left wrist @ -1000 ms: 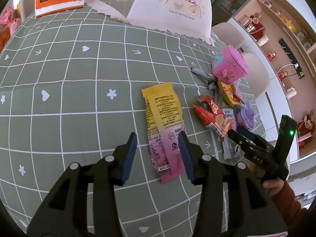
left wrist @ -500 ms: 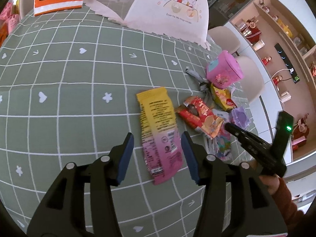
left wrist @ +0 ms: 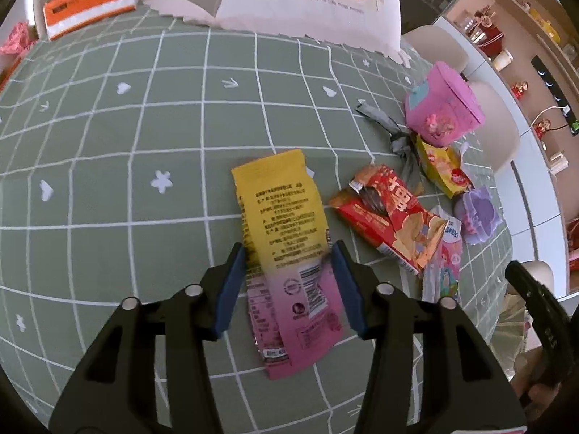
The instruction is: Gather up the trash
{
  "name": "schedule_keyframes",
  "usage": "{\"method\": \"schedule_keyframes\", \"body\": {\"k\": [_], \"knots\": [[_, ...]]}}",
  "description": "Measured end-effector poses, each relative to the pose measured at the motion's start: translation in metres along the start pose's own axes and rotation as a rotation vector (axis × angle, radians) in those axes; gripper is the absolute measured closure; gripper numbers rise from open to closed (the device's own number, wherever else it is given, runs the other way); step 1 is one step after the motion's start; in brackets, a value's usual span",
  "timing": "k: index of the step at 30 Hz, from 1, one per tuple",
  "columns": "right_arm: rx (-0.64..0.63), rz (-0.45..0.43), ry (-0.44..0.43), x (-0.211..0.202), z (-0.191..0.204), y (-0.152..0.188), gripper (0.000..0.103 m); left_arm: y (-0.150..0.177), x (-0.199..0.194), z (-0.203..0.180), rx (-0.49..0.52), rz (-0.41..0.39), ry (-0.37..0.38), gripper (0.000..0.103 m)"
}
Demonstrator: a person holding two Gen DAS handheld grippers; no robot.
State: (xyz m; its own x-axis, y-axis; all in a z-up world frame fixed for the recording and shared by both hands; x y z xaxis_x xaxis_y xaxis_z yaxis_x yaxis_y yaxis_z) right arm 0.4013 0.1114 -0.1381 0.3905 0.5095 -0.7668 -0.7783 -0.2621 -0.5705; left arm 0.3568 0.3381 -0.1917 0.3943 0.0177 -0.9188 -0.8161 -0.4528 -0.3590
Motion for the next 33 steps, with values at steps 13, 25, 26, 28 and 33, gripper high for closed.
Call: {"method": "schedule_keyframes", "body": {"k": [13, 25, 26, 28, 33], "knots": [[0.157, 0.011, -0.166, 0.049, -0.004, 0.021, 0.056, 0.002, -0.028, 0.019, 0.028, -0.048, 0.129, 0.079], [0.075, 0.065, -0.015, 0.09, 0.025, 0.006, 0.046, -0.011, -0.027, 0.031, 0.005, -0.053, 0.178, 0.078], [0.06, 0.069, -0.009, 0.092, 0.026, 0.006, 0.046, -0.012, -0.027, 0.029, -0.001, -0.054, 0.185, 0.078], [-0.033, 0.104, 0.043, 0.096, 0.034, 0.008, 0.045, -0.012, -0.029, 0.027, -0.004, -0.061, 0.19, 0.078], [-0.162, 0.151, 0.029, 0.099, 0.051, 0.01, 0.09, -0.008, -0.039, 0.023, -0.01, -0.09, 0.168, 0.078]]}}
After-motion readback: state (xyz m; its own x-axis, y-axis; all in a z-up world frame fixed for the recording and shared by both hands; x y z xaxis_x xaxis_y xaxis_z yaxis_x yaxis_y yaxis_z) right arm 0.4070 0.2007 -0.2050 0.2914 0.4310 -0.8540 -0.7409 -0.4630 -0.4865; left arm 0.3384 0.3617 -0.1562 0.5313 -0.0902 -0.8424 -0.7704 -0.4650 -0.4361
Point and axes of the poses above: each gripper's, at about its wrist camera, not at the fingertips, and x roughly the way its jaws point, z to its left, y to its underside, the point moved 7 cm from there along x, roughly the way its jaws point, and after that the axes turned 11 degrees about -y, right-handed, at the moved point
